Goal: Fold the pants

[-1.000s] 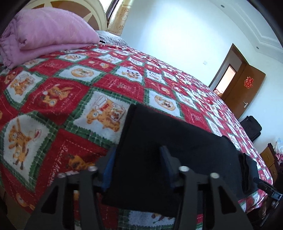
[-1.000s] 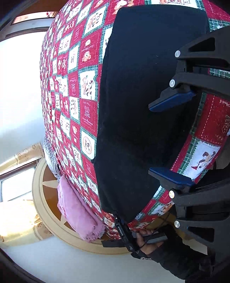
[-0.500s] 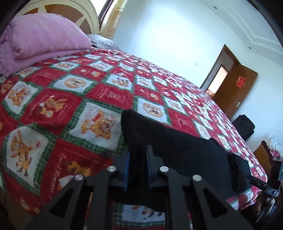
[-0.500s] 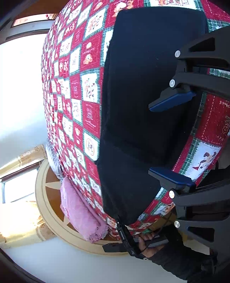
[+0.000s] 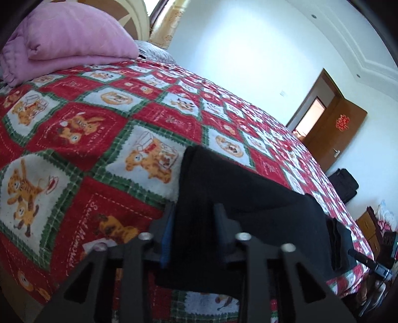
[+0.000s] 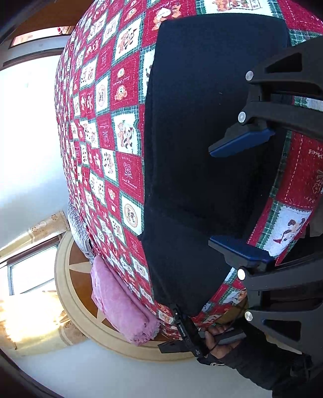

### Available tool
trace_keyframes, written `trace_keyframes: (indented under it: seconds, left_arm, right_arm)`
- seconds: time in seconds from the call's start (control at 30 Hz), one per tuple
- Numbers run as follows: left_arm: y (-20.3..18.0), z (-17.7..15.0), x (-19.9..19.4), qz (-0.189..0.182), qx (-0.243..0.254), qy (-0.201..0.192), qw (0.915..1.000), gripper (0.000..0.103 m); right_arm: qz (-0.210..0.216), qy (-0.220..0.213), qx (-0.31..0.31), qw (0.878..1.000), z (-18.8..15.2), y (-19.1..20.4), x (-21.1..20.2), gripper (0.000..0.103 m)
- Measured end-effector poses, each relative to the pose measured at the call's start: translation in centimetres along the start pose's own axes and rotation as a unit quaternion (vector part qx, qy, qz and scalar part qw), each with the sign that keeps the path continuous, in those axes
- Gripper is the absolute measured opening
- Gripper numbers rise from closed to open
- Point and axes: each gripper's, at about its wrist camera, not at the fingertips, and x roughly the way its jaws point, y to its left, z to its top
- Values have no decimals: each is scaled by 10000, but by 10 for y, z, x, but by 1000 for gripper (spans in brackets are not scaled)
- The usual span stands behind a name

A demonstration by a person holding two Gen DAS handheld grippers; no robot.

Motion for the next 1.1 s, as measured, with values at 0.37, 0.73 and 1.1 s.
trace_keyframes:
  seconds: [0.37,0.73,1.1]
  left_arm:
    - [-13,21,-25,-838,-629,-100,9944,15]
    - [-103,39,-58,-1461,-123,-304,9887,15]
    - [-228,48,-39,-2081,774,-3,9750,15]
  right_arm:
    - [-295,-424,366,9980,17,-18,-34,67]
    - [-588,-639,610,9944,18,-45,-80,67]
    - [-835,-785,787,9903,9,-77,-108,67]
